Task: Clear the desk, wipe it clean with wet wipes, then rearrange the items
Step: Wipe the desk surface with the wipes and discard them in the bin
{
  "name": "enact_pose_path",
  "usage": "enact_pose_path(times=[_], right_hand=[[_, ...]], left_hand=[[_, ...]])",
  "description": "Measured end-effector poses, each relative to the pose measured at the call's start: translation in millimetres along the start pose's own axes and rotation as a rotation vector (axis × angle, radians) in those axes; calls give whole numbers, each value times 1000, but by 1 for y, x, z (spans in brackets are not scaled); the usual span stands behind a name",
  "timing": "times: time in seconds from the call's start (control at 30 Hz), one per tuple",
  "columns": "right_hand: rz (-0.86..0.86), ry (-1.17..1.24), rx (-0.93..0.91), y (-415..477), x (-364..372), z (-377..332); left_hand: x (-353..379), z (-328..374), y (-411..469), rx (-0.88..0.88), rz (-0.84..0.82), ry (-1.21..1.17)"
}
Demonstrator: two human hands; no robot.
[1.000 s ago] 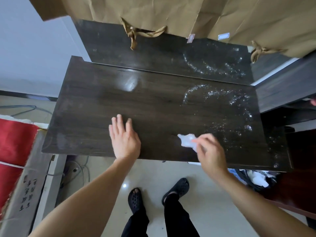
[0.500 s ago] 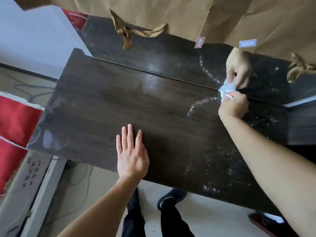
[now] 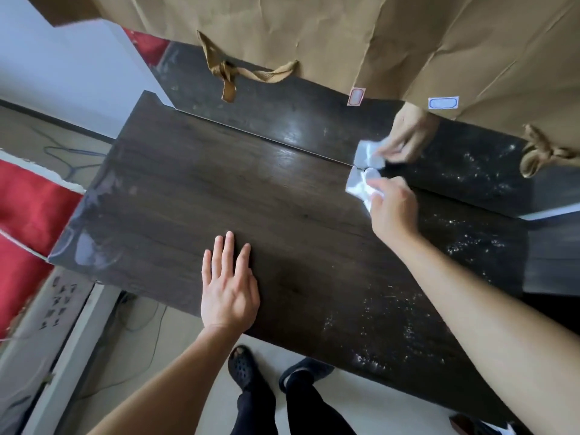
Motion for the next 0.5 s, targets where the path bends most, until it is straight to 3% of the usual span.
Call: enact_pose_path(times=[0.07,0.1,0.2,0.33,0.37,0.47,0.5], right_hand=[[6,-54,-22,4,15,-7],[-45,-104,-124,-6,25,-13],[-277,-86,-422,-77,42,-21],[-587,-46,-480,-132,22,-7],[-510,-38,-434,-118,10,-2],[8,-87,-172,-45,-39,29],[107,-104,-54,-24,-51,42]], left_hand=[[0,0,0,1,-4,4],[0,0,0,-1,-4,5],[0,-1,-1,-5,-1,1],[-3,0,-2,-11,-15,-16],[-3,0,-1,-12,-17,-19],[-2,-1,-1,-9,-16,-19],[-2,-1,0,-6,-14,-18]])
Point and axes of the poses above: each hand's wrist, its own y-axis towards the middle knuckle, its own x-axis out of the palm, z = x × y, the point moved 3 cm from there along y, towards the middle knuckle, and after that the axes turned 9 degrees about y, right-handed, at the moved point
